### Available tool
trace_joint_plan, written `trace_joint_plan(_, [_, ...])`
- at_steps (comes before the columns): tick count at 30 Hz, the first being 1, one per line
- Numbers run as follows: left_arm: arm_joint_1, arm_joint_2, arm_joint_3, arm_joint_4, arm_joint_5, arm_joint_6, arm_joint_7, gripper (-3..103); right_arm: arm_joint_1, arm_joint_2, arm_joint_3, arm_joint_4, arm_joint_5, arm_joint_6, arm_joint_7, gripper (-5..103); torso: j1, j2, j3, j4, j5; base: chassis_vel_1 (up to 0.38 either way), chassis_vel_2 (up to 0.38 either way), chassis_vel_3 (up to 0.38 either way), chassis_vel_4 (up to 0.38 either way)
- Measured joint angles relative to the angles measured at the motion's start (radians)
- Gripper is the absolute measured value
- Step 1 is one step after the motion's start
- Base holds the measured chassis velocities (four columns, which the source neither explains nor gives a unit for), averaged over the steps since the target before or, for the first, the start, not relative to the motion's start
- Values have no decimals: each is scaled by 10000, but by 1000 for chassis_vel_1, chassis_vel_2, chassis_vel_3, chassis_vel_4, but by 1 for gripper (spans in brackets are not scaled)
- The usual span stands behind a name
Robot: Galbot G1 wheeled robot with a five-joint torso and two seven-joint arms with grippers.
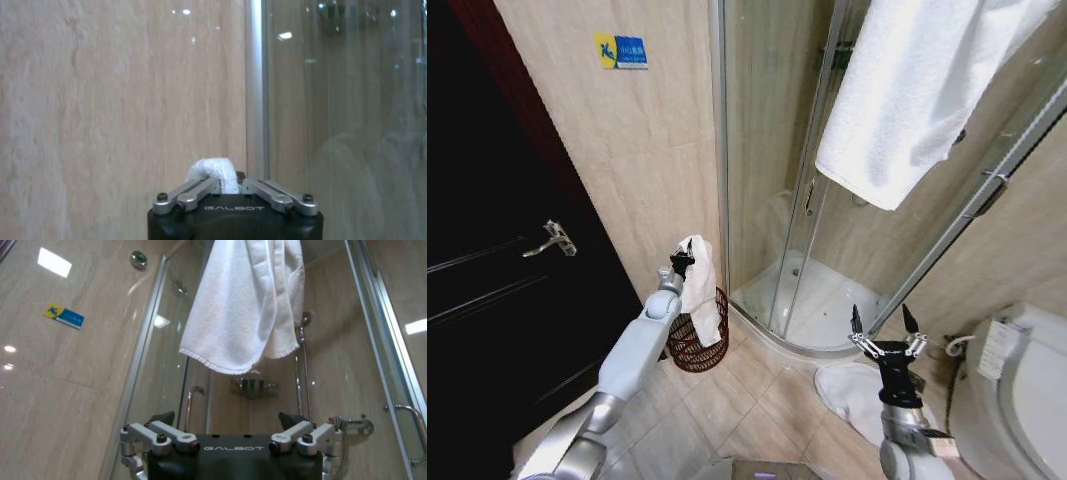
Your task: Discard the used towel into the hamper.
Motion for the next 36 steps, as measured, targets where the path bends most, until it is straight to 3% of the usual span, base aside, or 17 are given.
trace_joint_plan(10, [1015,-420,30,1298,1174,-723,392,1,-43,-30,65,-154,92,44,-10,100,0,0,0,2,-2,0,0,0,0])
trace_joint_plan(17, [1354,-532,111,1796,1677,-880,579,1,-169,38,67,-210,133,170,-68,100,-1,0,0,2,-1,0,0,0,0])
trace_joint_plan(26, [1176,-708,451,3350,2354,-1229,613,1,-263,116,112,-354,294,354,-96,100,0,0,0,2,-1,0,0,0,0])
trace_joint_plan(36, [502,-732,1018,4320,2497,-1171,583,1,-303,145,129,-417,354,437,-136,100,0,0,1,2,-2,0,0,0,0])
